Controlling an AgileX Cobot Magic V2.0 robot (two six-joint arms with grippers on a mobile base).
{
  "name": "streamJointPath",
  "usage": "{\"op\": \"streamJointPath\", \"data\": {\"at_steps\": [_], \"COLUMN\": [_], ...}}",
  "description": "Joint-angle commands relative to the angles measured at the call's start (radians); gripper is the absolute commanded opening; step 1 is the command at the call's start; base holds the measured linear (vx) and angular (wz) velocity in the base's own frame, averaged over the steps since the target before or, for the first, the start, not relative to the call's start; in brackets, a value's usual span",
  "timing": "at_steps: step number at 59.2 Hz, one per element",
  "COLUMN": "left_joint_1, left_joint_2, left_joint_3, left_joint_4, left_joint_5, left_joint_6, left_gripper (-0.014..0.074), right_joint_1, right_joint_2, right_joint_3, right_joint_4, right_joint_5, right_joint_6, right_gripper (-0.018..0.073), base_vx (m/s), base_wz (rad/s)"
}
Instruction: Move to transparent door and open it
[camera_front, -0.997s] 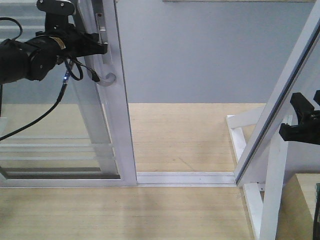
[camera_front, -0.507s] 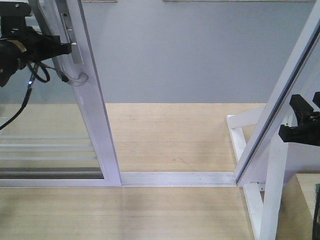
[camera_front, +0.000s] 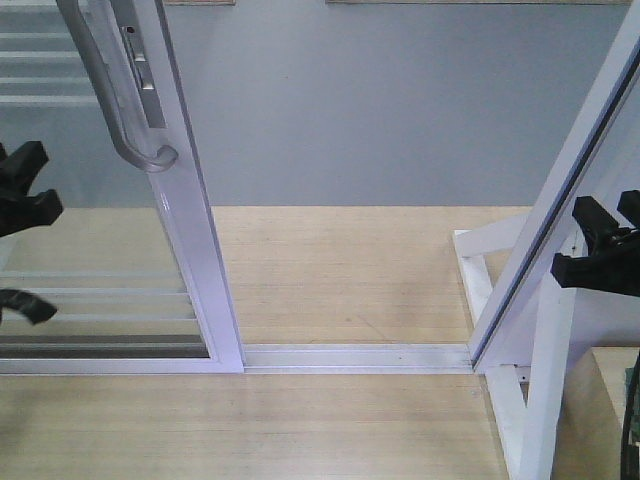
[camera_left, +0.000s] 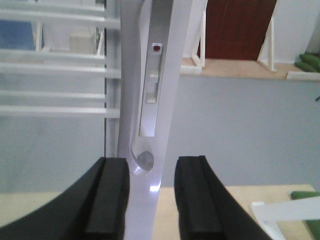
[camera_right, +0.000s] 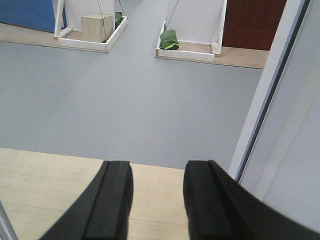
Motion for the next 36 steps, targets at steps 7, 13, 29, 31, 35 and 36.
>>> {"op": "streamJointPath", "data": {"at_steps": [7, 13, 29, 31, 35, 36], "left_joint_1": [-0.003, -0.003, 0.006, 0.005, 0.005, 0.005], "left_joint_2": [-0.309, -0.431, -0.600, -0.622, -0.682, -0.696], "left_joint_3": [0.059, 0.058, 0.064, 0.072, 0.089, 0.095], "left_joint_4": [-0.012, -0.012, -0.069, -0.085, -0.075, -0.077], "left_joint_5": [-0.092, -0.089, -0.095, -0.087, -0.045, -0.026], "left_joint_6": [-0.009, -0.009, 0.026, 0.023, 0.022, 0.022], "left_gripper": [0.0363, 0.0363, 0.0320, 0.0280, 0.0157, 0.0129], "right_joint_1": [-0.005, -0.005, -0.005, -0.005, -0.005, -0.005], "right_joint_2": [-0.005, -0.005, -0.005, -0.005, -0.005, -0.005], "right_joint_3": [-0.028, -0.028, -0.028, -0.028, -0.028, -0.028], "right_joint_4": [-0.007, -0.007, -0.007, -0.007, -0.007, -0.007], "right_joint_5": [-0.074, -0.074, -0.074, -0.074, -0.074, -0.073], "right_joint_6": [-0.006, -0.006, -0.005, -0.005, -0.005, -0.005], "right_gripper": [0.0330, 0.0330, 0.0330, 0.0330, 0.0330, 0.0330], "base_vx": [0.00, 0.00, 0.00, 0.00, 0.00, 0.00], "base_wz": [0.00, 0.00, 0.00, 0.00, 0.00, 0.00]}}
